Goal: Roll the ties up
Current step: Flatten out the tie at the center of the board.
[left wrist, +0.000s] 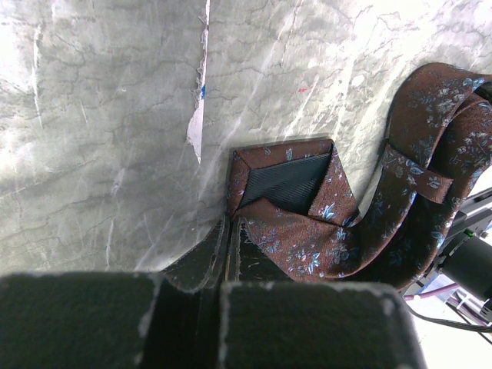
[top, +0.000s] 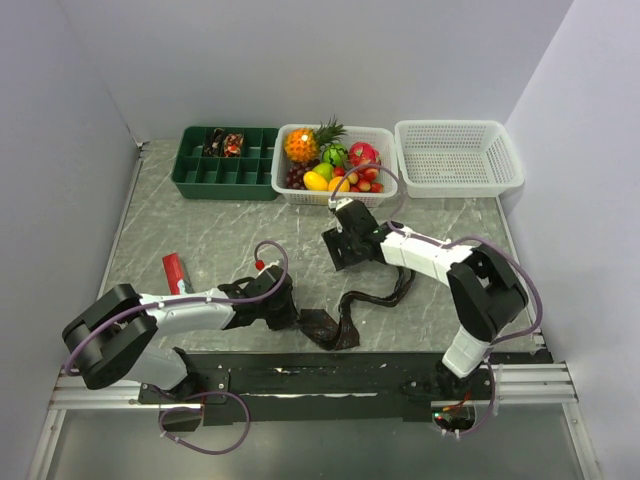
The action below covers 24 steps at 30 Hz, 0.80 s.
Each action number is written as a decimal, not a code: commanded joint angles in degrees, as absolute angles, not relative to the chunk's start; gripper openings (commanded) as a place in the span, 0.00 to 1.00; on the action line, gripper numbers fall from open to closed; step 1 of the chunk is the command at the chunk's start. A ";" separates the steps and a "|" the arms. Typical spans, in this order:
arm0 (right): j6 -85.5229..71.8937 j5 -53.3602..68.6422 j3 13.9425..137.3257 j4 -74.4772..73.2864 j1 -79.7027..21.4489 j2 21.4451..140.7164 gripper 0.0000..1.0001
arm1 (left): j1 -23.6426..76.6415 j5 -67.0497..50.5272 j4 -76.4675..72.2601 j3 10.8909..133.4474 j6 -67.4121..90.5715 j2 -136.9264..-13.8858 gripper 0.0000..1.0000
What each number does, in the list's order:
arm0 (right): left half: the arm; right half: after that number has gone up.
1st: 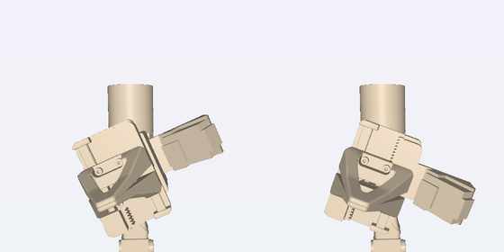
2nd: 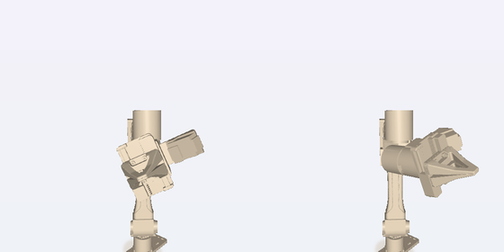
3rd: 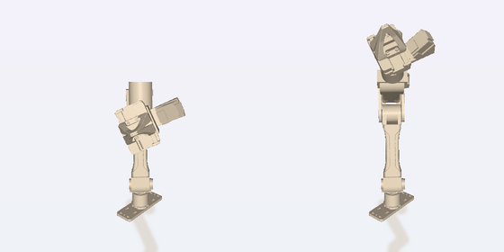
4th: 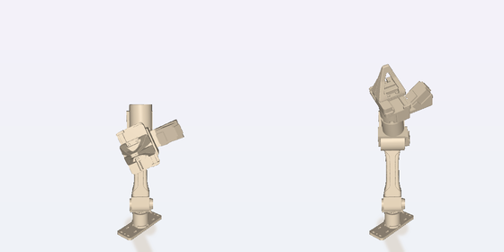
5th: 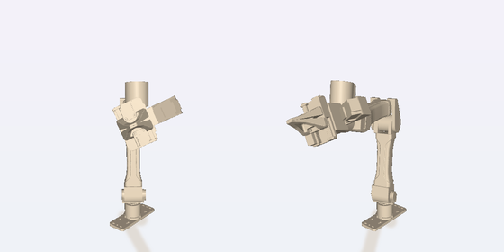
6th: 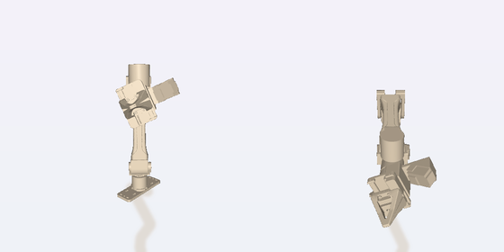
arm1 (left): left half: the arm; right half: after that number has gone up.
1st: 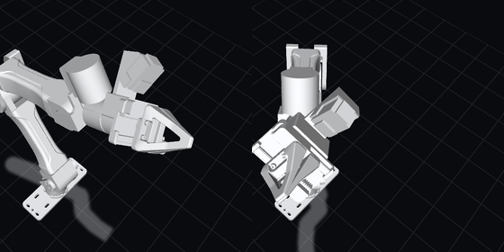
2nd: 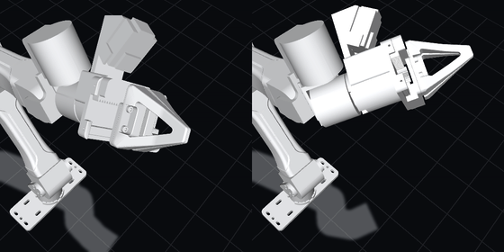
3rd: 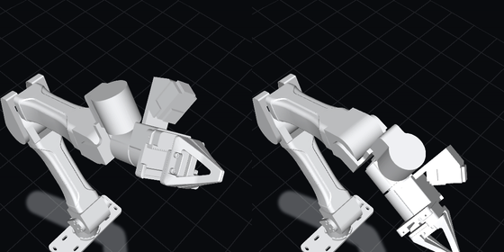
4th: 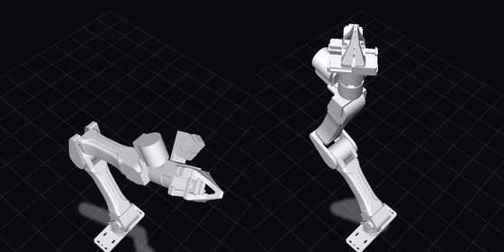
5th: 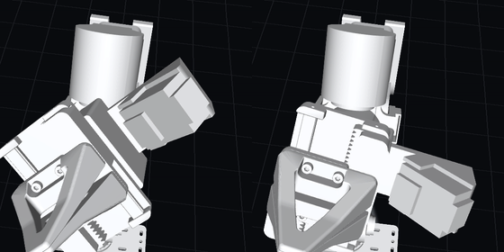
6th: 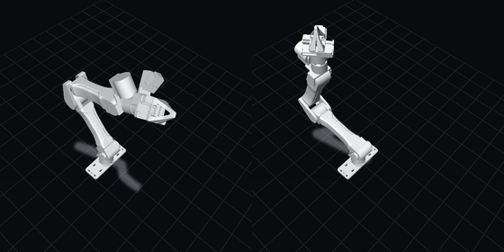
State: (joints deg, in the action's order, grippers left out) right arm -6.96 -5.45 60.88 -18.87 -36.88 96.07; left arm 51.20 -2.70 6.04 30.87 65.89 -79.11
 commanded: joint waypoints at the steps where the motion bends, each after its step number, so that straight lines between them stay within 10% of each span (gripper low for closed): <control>1: -6.68 -7.65 64.77 -16.96 -37.35 98.08 0.73 | 51.33 1.14 11.34 29.80 66.36 -80.51 0.01; 4: -6.42 -7.03 65.91 -15.82 -37.53 100.19 0.70 | 51.42 1.41 11.51 29.53 66.44 -80.16 0.01; 14: -5.79 -4.83 72.25 -18.37 -37.71 103.73 0.00 | 51.33 3.34 13.10 29.18 67.15 -79.37 0.01; 24: -10.36 -0.53 78.93 -18.73 -36.83 89.14 0.00 | 51.33 8.78 18.88 28.39 71.62 -77.52 0.01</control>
State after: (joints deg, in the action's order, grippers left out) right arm -7.62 -1.83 74.24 -20.99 -37.45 98.74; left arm 51.35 1.06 8.12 30.55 69.23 -77.56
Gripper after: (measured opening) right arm 0.007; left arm 0.022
